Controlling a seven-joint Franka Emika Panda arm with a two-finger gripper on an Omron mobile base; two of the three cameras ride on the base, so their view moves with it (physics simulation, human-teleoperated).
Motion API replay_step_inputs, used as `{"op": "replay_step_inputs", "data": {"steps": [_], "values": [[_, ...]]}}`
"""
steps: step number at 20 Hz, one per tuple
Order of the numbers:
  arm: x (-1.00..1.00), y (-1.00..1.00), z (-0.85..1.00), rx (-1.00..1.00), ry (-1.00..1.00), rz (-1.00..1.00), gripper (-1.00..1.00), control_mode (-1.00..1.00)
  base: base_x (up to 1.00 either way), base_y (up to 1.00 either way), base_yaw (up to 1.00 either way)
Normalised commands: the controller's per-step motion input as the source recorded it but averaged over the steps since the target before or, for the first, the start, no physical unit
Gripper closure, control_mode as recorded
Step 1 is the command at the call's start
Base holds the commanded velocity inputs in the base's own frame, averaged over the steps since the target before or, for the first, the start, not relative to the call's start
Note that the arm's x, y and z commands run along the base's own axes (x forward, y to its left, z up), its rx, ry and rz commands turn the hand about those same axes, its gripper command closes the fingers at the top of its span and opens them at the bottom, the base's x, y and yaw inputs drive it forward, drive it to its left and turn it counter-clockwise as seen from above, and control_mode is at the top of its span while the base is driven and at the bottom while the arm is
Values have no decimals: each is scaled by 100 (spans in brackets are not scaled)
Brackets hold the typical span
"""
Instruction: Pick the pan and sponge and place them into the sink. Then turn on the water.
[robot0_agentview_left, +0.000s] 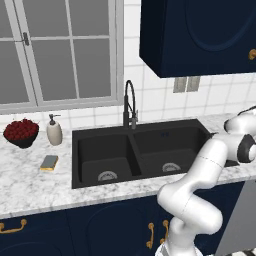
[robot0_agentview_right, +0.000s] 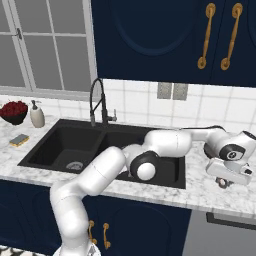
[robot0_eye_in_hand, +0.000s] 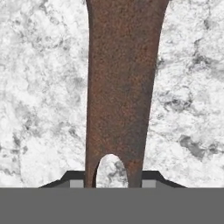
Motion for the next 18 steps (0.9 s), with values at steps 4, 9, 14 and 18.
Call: {"op": "replay_step_inputs", "data": {"steps": [4,9,14,18], "values": [[-32,43,-4,-4,-17,7,100,-100,0,0,0],[-33,52,18,-4,-12,3,100,-100,0,0,0],[-10,94,10,-9,0,8,100,-100,0,0,0],[-5,97,1,-16,0,15,100,-100,0,0,0]]}}
